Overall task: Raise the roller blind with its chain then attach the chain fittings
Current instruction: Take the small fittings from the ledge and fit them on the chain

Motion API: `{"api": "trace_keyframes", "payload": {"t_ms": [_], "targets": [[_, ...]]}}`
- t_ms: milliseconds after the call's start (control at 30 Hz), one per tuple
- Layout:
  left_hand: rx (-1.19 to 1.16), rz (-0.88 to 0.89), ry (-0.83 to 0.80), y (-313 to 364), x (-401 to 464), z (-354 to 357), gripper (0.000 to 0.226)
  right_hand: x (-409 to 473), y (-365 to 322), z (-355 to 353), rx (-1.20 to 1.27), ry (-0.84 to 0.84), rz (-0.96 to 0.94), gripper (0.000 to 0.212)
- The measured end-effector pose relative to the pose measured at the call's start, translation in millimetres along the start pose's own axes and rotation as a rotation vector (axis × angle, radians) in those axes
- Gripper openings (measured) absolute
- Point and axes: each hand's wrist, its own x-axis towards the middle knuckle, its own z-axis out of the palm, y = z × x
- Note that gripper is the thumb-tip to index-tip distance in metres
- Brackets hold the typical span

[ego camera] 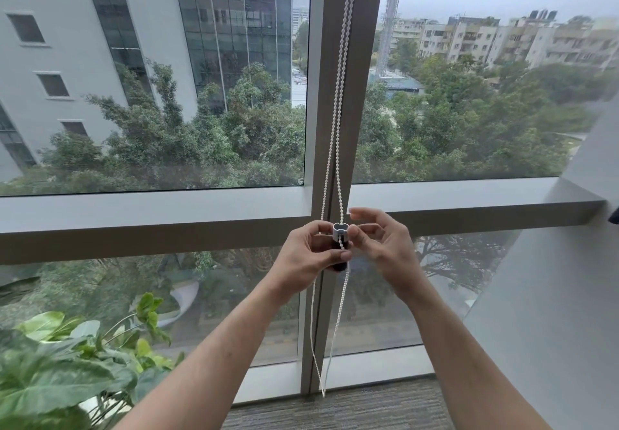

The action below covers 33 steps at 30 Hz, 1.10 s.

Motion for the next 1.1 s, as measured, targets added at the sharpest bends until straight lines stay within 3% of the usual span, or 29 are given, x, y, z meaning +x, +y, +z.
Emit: {"api": "trace_keyframes", "payload": {"t_ms": [200,300,500,633,733,867,1100], "targets": [[0.016,0.042,-0.040,-2.7,-2.6,-2.7,0.028,-11.4,24.7,2.1,0.272,-0.232,0.311,0.036],[0.006,0.044,-0.069,-6.0,-3.2,-5.5,0.027,-15.5,28.4,4.5,0.399,-0.308,0.328,0.041],[0.007,0.047,-0.096,-11.5,-6.8,-8.7,0.029,-19.5,34.1,9.0,0.480,-0.304,0.311,0.043],[0.187,0.034,-0.070,-15.4,-8.9,-16.8,0.029,-23.8,37.3,13.4,0.361,-0.232,0.230,0.037],[0.193,0.009,-0.097,-17.5,-12.5,-23.6,0.029,-28.4,40.5,17.6,0.275,-0.204,0.197,0.038],[0.163,0.006,-0.040,-21.7,-15.5,-25.8,0.015,-36.0,51.1,20.5,0.180,-0.161,0.209,0.036],[0.311,0.060,0.038,-32.5,-20.2,-32.3,0.004,-55.2,76.9,24.3,-0.006,-0.140,0.273,0.025]]}}
